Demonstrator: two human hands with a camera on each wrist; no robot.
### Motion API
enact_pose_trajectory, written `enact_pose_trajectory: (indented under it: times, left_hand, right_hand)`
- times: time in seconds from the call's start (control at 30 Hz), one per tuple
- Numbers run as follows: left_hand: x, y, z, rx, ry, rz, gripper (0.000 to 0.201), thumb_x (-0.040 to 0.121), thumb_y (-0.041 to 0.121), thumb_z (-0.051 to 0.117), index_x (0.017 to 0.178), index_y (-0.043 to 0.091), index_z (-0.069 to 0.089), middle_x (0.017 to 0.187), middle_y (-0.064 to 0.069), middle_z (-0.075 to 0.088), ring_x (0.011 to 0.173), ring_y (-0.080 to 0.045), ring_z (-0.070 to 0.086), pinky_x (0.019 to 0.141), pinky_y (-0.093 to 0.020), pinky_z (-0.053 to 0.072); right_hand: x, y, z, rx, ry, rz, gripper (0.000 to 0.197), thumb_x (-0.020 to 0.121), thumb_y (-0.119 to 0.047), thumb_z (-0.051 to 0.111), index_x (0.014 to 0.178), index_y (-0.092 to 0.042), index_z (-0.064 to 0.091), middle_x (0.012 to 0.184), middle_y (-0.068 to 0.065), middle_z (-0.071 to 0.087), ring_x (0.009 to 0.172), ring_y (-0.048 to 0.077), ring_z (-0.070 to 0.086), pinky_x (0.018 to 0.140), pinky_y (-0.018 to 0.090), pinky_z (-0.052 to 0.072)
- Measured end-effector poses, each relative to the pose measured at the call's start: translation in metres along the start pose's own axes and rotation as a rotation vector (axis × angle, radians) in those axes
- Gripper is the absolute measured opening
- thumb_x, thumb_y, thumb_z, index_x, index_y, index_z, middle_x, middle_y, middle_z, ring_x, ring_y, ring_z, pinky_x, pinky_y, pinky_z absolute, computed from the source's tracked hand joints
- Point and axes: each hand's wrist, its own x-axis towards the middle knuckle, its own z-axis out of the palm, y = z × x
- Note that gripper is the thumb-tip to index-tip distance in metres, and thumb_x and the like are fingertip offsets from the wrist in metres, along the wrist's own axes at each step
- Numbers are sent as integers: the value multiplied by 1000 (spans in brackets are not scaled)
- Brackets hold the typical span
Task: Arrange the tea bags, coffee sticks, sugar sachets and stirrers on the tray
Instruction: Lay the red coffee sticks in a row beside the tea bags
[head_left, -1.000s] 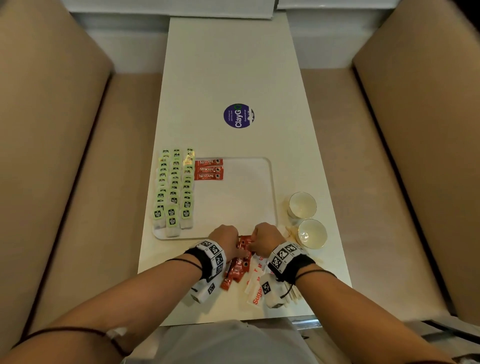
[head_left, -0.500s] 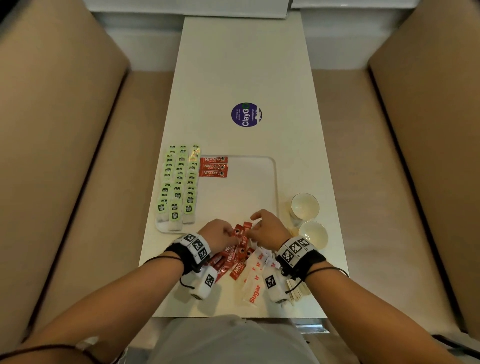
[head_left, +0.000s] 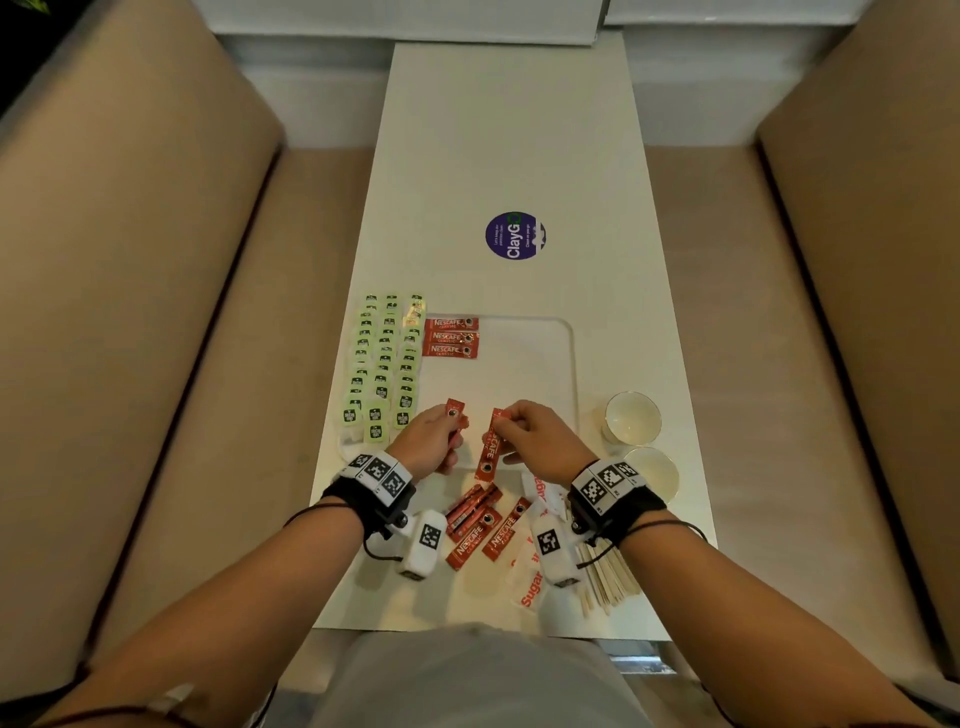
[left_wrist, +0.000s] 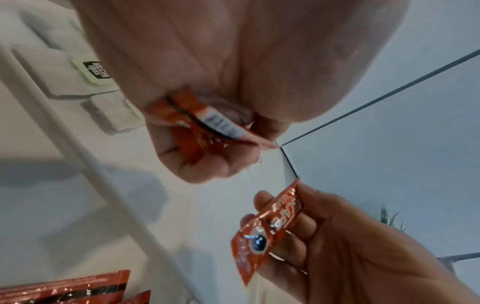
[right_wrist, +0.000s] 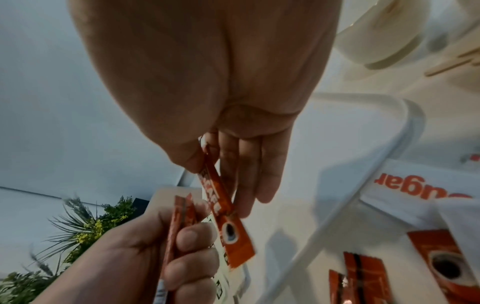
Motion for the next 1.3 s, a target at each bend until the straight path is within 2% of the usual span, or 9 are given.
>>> enact_pose_trajectory:
  times: [0.2,0.3,0.43,0.5,0.57,0.63,0.73,0.97,1.3]
  left_hand:
    - [-4,1,-15,102,6,72,54,92,63,55,95,9,59,56,5,39,44,-12,31,43,-22,27]
    - [-5,6,-23,131,-8,154,39,88,51,69,90,12,65,60,4,52,43,-10,37,44,-23,32]
    - [-1,8,-36,125,56,168,16,90,35,72,81,21,71,71,-2,64,51,-14,43,51,-27,37]
    - [1,8,-42,136,77,160,14,90,31,72,79,22,69,72,-6,61,53,-15,42,51,-28,37]
    - [2,10,-48,101,100,157,12,91,26,71,85,17,69,76,-8,62,50,-14,41,49,-28,37]
    - [3,13,-55,22,115,155,9,93,21,69,89,14,67,80,-8,66,47,-13,39,48,-27,35]
    - [4,15,-63,-44,116,156,6,96,17,66,96,12,66,83,-4,74,47,-14,35,45,-24,32]
    - [11,17,-72,-61,136,160,4,96,15,65,92,14,65,84,-3,75,43,-10,34,45,-24,32]
    - [25,20,-83,-26,147,125,8,95,15,63,93,12,70,89,-8,72,46,-12,38,48,-26,35]
  right_hand:
    - [1,-18,13,172,-102,30,20,104,-12,48,123,-7,49,93,16,69,86,33,75,82,47,60]
    - [3,-26,16,105,-152,-4,36,104,-13,52,139,-12,46,91,11,70,80,29,76,71,38,62]
    - [9,-31,23,-40,-194,-53,60,103,-22,58,156,-18,31,92,4,75,75,21,74,71,33,60]
    - [12,-35,26,-62,-193,-56,56,103,-23,58,154,-15,36,94,6,76,70,13,68,69,28,59]
    - [15,-38,26,-120,-159,-84,41,102,-27,59,141,-15,55,92,3,77,69,8,65,70,25,58]
    - [19,-38,25,-126,-76,-94,25,99,-29,63,119,-16,72,88,1,77,69,7,65,76,28,59]
    - [24,-34,22,-2,64,-50,16,95,-25,70,102,-12,76,83,3,75,69,12,65,74,27,60]
    - [32,-28,21,95,161,-1,15,101,-17,61,103,-12,75,92,6,72,78,13,66,76,30,61]
    - [57,-30,17,59,254,25,14,100,-12,59,103,-6,72,88,7,73,70,14,65,69,29,58]
